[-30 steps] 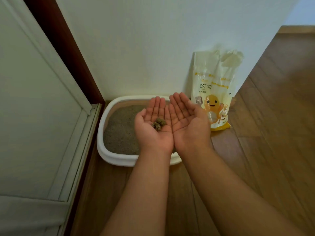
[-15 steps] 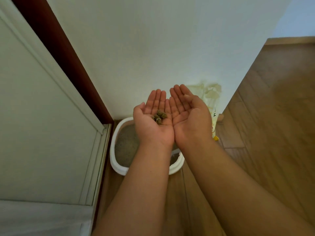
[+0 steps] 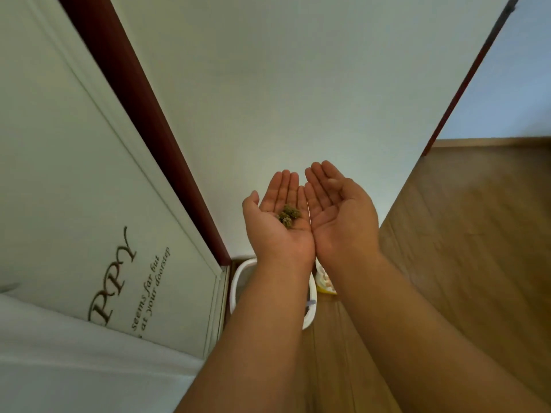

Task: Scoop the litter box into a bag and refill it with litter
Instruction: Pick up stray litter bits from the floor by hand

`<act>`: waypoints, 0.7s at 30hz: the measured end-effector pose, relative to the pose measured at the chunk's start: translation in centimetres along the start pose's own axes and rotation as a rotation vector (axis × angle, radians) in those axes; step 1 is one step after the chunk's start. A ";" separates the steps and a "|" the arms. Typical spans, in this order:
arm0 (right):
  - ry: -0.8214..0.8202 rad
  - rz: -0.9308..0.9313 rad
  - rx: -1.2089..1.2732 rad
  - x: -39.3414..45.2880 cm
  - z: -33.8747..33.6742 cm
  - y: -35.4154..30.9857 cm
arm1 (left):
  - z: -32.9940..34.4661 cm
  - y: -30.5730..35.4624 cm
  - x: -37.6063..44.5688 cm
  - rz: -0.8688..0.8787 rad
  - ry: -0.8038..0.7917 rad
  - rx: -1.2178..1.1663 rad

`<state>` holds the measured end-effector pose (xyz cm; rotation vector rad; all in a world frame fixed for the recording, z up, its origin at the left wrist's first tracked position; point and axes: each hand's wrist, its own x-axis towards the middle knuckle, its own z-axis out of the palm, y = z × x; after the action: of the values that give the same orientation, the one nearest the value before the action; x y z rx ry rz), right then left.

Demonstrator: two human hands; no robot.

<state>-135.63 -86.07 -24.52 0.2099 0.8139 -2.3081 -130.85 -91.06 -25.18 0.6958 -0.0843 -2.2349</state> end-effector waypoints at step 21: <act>-0.013 -0.249 -0.012 -15.3 1.7 -19.4 | 12.2 -9.2 -19.6 -0.112 -0.190 0.195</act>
<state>-136.33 -67.55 -8.10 0.0918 0.8894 -2.5325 -132.42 -72.78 -8.39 0.6010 -0.3704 -2.4181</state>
